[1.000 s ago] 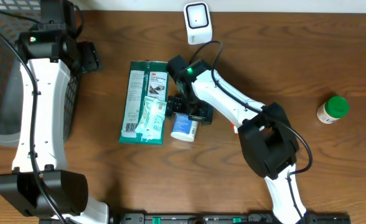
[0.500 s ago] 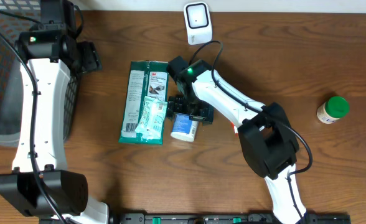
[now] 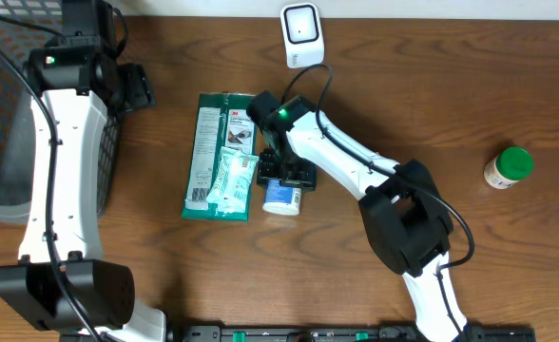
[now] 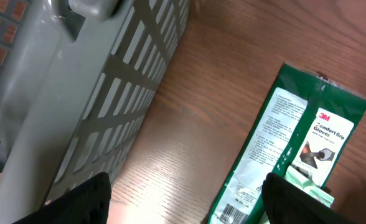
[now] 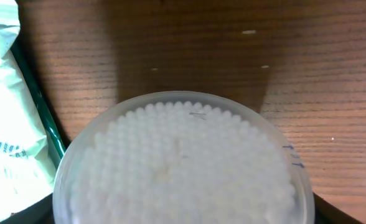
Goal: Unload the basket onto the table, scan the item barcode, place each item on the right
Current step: 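Lift the swab tub up to the scanner with the right gripper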
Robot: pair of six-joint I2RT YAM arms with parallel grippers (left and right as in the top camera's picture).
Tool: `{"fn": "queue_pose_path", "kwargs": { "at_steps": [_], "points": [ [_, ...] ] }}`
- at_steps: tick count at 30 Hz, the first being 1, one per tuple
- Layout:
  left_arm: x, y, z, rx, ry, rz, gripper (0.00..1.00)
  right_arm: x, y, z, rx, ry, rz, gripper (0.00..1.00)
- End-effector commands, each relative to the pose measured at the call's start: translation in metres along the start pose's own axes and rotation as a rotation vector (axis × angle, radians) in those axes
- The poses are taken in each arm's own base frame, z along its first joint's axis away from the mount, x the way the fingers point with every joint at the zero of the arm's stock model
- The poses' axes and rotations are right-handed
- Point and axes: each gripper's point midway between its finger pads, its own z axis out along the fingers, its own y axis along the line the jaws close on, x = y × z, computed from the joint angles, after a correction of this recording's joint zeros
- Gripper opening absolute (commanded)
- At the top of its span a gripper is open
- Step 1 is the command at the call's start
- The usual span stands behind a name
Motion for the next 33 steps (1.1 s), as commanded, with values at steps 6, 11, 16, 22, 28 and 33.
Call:
{"fn": "queue_pose_path", "kwargs": {
  "at_steps": [6, 11, 16, 22, 28, 33],
  "points": [
    [0.001, 0.008, 0.006, -0.035, 0.011, 0.011, 0.78, -0.007, -0.008, -0.005, 0.024, -0.021, -0.07, 0.7],
    [0.001, 0.008, 0.006, -0.035, 0.011, 0.011, 0.78, -0.019, -0.007, -0.028, -0.01, -0.061, -0.183, 0.22],
    [0.001, 0.008, 0.006, -0.035, 0.011, 0.011, 0.78, -0.028, -0.009, -0.052, -0.016, -0.136, -0.202, 0.24],
    [0.001, 0.008, 0.006, -0.035, 0.011, 0.011, 0.78, -0.045, -0.028, -0.1, 0.069, -0.336, -0.192, 0.12],
    [0.001, 0.008, 0.006, -0.035, 0.011, 0.011, 0.78, -0.05, -0.035, -0.157, 0.092, -0.534, -0.183, 0.01],
    [0.001, 0.008, 0.006, -0.035, 0.011, 0.011, 0.78, -0.05, -0.04, -0.182, 0.161, -0.657, -0.172, 0.01]
  ]
}}
